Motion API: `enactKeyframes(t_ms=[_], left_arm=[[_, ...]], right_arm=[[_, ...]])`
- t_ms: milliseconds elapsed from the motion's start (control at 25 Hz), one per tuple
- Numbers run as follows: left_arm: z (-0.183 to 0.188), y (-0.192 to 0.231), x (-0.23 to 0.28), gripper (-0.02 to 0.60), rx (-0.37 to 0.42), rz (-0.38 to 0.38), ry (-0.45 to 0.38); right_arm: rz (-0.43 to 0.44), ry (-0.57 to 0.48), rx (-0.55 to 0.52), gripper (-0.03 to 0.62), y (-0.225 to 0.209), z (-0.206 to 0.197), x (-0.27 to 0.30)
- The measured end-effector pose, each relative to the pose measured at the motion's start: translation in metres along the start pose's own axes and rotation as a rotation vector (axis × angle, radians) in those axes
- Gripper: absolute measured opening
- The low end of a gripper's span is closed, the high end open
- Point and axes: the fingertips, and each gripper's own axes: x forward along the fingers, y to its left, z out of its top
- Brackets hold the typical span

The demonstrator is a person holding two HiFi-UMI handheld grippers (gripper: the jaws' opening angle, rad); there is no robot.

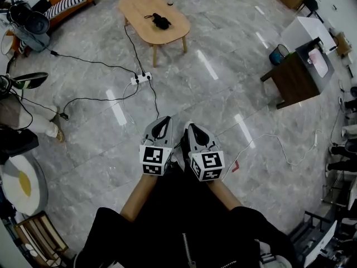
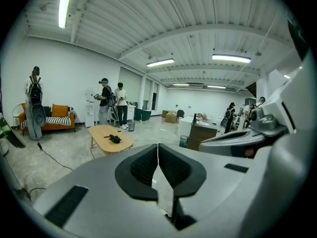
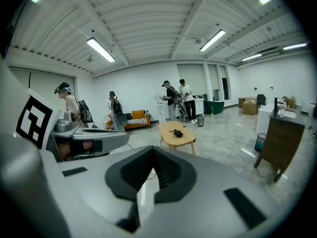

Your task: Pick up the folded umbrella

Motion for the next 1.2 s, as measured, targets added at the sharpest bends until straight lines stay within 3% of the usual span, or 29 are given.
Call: enactKeyframes(t_ms=[640, 1200], left_arm=[[0.018, 0.047, 0.070, 0.017, -0.019, 0.047, 0.047], [0.059, 0.076, 0.140, 0.017, -0.024, 0.109, 0.043]], right_arm=[[0.043, 0.027, 0.034, 0.011, -0.036, 0.034, 0.081], [0.099, 0.027, 0.029, 0.011, -0.084, 0.084, 0.145]])
